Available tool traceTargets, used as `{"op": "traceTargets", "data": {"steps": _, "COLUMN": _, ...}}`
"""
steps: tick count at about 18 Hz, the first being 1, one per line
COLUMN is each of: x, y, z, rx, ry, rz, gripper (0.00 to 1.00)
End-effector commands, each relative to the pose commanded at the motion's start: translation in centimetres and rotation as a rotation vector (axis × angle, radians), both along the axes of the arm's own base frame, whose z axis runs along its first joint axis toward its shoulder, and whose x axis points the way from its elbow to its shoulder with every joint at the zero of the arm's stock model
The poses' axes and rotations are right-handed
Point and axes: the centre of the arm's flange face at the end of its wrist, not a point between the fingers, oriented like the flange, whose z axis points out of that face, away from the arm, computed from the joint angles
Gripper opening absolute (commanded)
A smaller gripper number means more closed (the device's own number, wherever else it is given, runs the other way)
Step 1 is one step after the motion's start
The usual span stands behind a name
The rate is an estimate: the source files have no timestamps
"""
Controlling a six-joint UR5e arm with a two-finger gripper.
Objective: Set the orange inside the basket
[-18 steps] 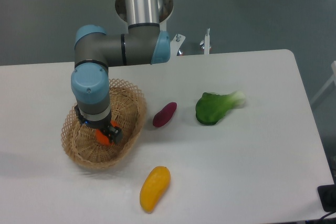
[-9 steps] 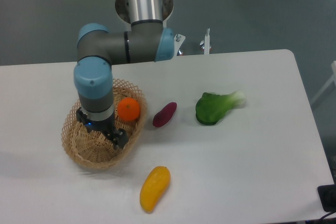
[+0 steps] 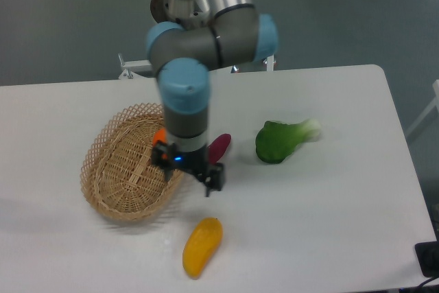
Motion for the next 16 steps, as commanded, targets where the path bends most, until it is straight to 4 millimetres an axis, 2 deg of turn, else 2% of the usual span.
{"op": "traceTargets", "data": {"steps": 3, "x": -3.0, "y": -2.5, "z": -0.6, "rx": -0.028, "ry": 0.023, "rz": -0.043, "gripper": 1.0}}
{"op": "traceTargets", "data": {"steps": 7, "x": -5.3, "y": -4.1, "z": -0.8, "rx": -0.044, "ry": 0.037, "rz": -0.038, "gripper": 1.0}}
{"op": "traceTargets", "data": {"steps": 9, "x": -5.7, "y": -4.2, "z": -1.0, "rx": -0.049, "ry": 0.036, "rz": -0.042, "gripper": 1.0}}
{"op": "traceTargets", "data": {"steps": 13, "x": -6.4, "y": -4.4, "z": -1.3, "rx": -0.097, "ry": 0.086, "rz": -0.168, "gripper": 1.0}}
{"op": "traceTargets", "data": {"steps": 16, "x": -8.1, "y": -4.5, "z": -1.5, "rx": -0.106, "ry": 0.098, "rz": -0.167, "gripper": 1.0}}
